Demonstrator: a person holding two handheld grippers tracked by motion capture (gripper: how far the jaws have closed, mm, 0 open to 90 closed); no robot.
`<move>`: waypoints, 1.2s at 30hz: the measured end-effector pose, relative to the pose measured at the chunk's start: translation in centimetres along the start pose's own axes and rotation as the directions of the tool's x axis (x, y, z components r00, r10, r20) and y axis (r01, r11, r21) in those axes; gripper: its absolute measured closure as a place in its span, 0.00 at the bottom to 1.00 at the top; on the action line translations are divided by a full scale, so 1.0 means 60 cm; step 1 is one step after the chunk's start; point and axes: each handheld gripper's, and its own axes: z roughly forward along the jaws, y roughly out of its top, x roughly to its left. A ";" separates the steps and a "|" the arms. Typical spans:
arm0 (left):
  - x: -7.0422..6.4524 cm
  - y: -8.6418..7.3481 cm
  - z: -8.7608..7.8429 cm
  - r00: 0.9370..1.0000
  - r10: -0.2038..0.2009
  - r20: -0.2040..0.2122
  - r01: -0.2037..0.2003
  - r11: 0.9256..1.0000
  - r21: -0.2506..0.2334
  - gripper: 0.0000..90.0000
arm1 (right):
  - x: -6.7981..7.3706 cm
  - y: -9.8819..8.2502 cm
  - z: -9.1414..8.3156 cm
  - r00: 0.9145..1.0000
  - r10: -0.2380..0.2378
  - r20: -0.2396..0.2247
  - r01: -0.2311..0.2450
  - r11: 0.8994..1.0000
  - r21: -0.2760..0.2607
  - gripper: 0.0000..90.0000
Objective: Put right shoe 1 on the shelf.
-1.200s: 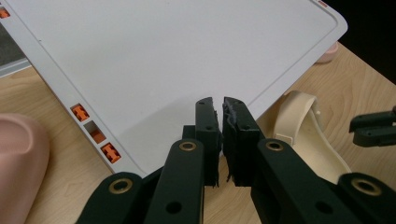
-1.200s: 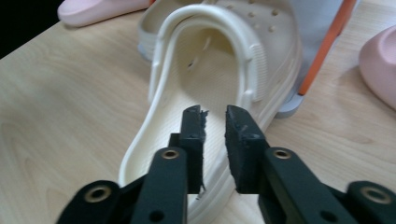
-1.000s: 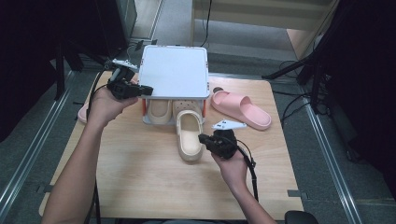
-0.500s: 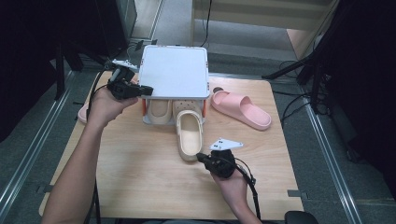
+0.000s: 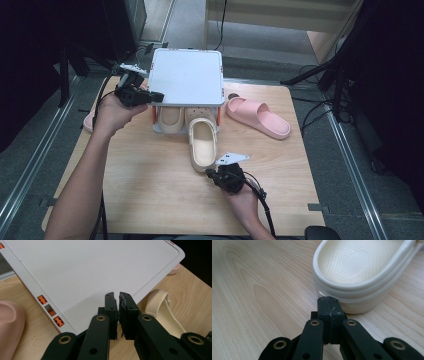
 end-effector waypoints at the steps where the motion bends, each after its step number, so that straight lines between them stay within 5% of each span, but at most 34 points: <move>1: 0.000 0.000 0.000 1.000 0.001 -0.001 -0.001 1.000 0.000 0.95 | 0.000 0.001 0.001 1.000 -0.005 -0.001 0.005 1.000 -0.001 1.00; 17: -0.002 0.000 0.001 1.000 0.007 -0.005 -0.007 1.000 -0.006 0.98 | -0.006 0.050 0.010 0.998 -0.053 0.042 0.054 0.998 -0.041 1.00; 21: -0.002 0.000 0.002 1.000 0.007 -0.004 -0.007 1.000 -0.008 0.98 | -0.021 0.058 0.020 0.999 -0.006 0.035 0.007 0.999 -0.052 1.00; 36: -0.001 -0.001 0.002 1.000 0.003 0.001 -0.003 1.000 -0.010 0.98 | -0.061 0.097 0.050 0.998 0.039 0.055 -0.035 0.996 -0.076 1.00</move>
